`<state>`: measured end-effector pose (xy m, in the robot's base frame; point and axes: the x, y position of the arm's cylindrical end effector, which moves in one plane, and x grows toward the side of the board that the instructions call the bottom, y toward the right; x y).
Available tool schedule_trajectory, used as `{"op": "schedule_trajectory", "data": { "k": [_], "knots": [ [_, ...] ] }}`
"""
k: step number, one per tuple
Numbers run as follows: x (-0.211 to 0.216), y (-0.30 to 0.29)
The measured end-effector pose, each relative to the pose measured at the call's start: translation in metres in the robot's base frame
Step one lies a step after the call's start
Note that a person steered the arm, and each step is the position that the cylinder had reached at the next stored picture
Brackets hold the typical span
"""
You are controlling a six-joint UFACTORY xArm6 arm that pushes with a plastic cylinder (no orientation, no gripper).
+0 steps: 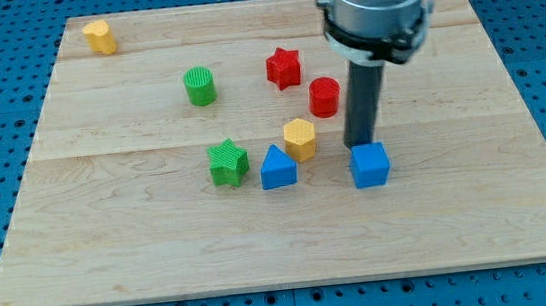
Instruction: Place the yellow hexagon top left to the blue triangle
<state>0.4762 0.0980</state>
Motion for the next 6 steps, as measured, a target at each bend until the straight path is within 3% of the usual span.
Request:
{"op": "schedule_trajectory", "data": {
  "k": [1,3,5,6],
  "knots": [
    [0.001,-0.024],
    [-0.07,-0.122],
    [-0.029,-0.079],
    [-0.021,-0.097]
  ]
}}
